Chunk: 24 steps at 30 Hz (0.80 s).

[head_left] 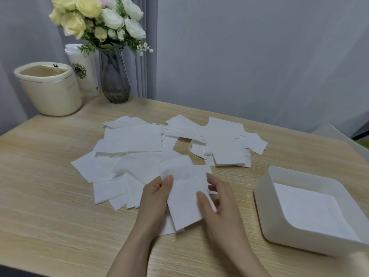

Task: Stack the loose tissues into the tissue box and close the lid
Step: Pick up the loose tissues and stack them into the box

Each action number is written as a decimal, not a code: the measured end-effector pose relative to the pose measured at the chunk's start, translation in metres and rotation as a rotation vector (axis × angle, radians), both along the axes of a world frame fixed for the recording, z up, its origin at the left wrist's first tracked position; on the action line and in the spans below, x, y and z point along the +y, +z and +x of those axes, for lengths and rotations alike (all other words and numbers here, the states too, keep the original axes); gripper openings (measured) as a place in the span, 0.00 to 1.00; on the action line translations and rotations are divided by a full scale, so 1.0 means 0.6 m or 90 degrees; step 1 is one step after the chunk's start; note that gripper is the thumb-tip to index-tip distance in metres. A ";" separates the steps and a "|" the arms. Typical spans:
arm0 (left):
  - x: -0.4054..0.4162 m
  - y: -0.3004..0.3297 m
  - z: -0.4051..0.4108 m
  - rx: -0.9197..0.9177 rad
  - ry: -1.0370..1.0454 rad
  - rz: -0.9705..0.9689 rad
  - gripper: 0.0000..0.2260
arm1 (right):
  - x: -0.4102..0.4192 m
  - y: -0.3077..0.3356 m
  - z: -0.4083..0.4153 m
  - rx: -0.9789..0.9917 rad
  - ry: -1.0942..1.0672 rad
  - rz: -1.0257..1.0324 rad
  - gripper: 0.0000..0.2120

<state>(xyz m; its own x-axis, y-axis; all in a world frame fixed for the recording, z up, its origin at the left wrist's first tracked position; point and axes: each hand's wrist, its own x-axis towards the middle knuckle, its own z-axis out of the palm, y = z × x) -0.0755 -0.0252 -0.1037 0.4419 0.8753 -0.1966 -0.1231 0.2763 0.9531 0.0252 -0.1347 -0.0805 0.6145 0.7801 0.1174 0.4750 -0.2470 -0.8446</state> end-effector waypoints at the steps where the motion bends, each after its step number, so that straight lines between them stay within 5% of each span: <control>1: 0.000 0.001 -0.002 -0.005 -0.012 -0.020 0.13 | 0.001 0.002 0.004 0.070 -0.019 -0.021 0.19; 6: 0.001 -0.001 -0.009 -0.011 -0.060 -0.049 0.12 | 0.005 0.017 0.012 0.357 -0.056 -0.001 0.06; 17: -0.004 -0.014 -0.003 -0.003 0.014 0.022 0.09 | 0.014 0.017 -0.007 0.358 -0.089 0.046 0.06; 21: 0.000 -0.013 -0.005 -0.010 0.072 0.015 0.08 | 0.020 0.002 0.014 0.235 -0.072 0.044 0.08; 24: 0.000 -0.012 -0.005 -0.008 0.079 0.019 0.09 | 0.031 -0.021 0.046 -0.118 -0.087 -0.025 0.09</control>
